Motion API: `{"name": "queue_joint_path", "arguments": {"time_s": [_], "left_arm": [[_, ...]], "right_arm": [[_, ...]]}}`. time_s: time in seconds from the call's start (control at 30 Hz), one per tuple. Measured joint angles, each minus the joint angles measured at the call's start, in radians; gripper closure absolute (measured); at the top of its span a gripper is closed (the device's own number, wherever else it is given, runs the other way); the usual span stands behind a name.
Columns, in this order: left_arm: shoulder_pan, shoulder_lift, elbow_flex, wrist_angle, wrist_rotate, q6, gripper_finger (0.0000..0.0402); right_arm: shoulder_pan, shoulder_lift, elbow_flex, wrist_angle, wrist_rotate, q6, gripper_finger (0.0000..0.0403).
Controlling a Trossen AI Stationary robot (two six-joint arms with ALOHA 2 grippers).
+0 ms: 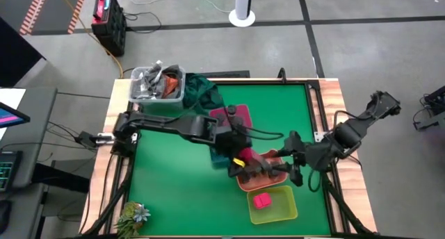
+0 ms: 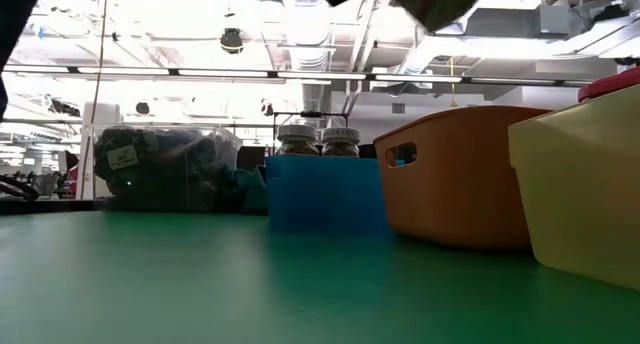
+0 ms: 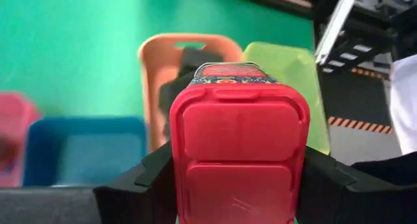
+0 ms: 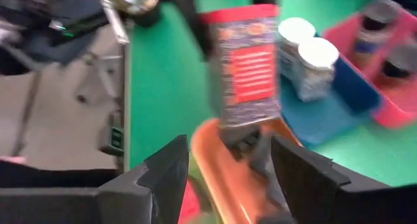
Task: Sort spices by type
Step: Put the red seasoning can into the yellow bin
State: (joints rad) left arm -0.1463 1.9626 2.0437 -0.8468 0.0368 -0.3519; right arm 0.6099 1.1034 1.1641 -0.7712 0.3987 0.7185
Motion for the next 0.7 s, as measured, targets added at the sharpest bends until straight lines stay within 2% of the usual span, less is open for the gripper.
{"name": "queue_joint_path", "arguments": {"time_s": [0.17,0.3,0.37,0.53,0.7], "left_arm": [[-0.006,0.12,0.17,-0.018,0.009,0.002,0.0185],[-0.005,0.197,0.292,-0.024,0.022,0.007,0.0185],[-0.006,0.228,0.315,-0.004,0.047,0.007,0.0185],[-0.014,0.247,0.301,0.032,0.08,0.017,0.0185],[-0.019,0.249,0.302,0.028,0.09,0.039,0.0185]], "right_arm": [[0.197,-0.033,0.0,-0.179,0.207,0.199,0.0157],[0.33,-0.06,0.0,-0.197,0.338,0.293,0.0157],[0.34,-0.052,-0.001,-0.193,0.384,0.33,0.0157],[0.318,-0.036,-0.024,-0.18,0.392,0.354,0.0145],[0.254,-0.013,-0.028,-0.102,0.391,0.267,0.0113]]}}
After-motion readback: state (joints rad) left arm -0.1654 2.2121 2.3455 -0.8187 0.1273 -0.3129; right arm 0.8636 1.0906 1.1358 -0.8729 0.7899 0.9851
